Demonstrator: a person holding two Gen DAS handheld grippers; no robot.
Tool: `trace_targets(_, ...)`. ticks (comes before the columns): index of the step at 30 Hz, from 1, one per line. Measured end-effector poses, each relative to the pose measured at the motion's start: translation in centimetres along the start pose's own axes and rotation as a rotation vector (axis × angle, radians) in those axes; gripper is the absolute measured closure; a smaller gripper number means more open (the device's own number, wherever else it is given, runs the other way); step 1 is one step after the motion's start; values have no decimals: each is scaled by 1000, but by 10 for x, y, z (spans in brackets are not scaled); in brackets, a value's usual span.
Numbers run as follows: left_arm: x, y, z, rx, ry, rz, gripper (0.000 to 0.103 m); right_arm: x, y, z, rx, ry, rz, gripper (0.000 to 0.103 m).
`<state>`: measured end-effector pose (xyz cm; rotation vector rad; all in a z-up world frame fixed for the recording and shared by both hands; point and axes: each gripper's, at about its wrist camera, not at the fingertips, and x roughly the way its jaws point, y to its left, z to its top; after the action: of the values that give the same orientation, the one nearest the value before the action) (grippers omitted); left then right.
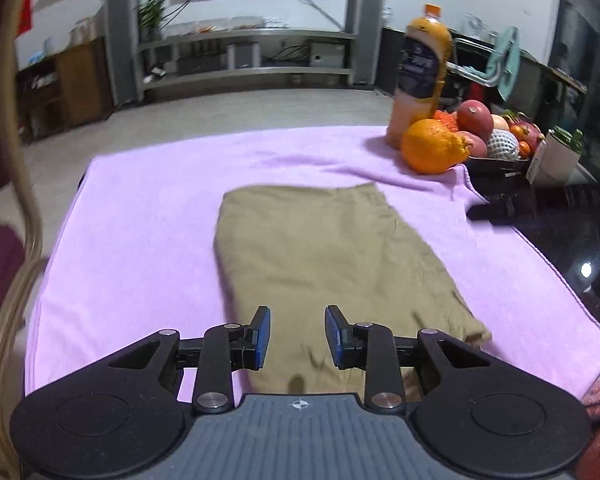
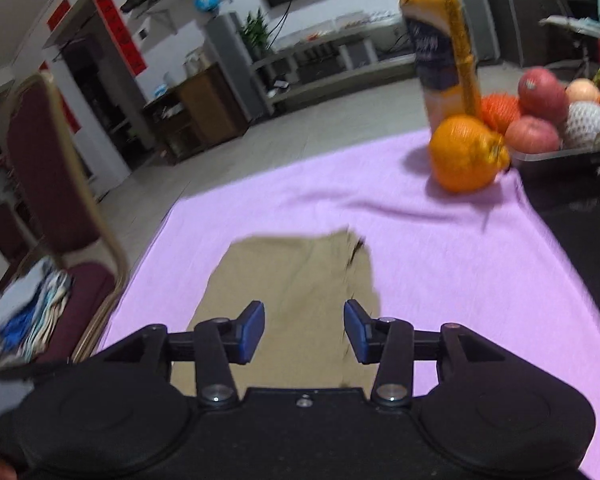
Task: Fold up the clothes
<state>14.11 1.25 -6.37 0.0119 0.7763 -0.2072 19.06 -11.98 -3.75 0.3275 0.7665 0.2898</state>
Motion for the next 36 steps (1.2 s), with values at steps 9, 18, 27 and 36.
trace_targets(9,18,-14,-18,54,68,-29,75,25,40,-33,-220,168,76,84)
trace_targets(18,50,-25,-37,122,158,-38,75,60,55,-63,-430,307,-4,85)
trace_targets(27,6,13,-13,-14,99,-145,67,4,21,-42,-253,187,51,79)
trace_targets(36,28,77,11,-290,58,-16,46,11,-28,5,163,24,125,61)
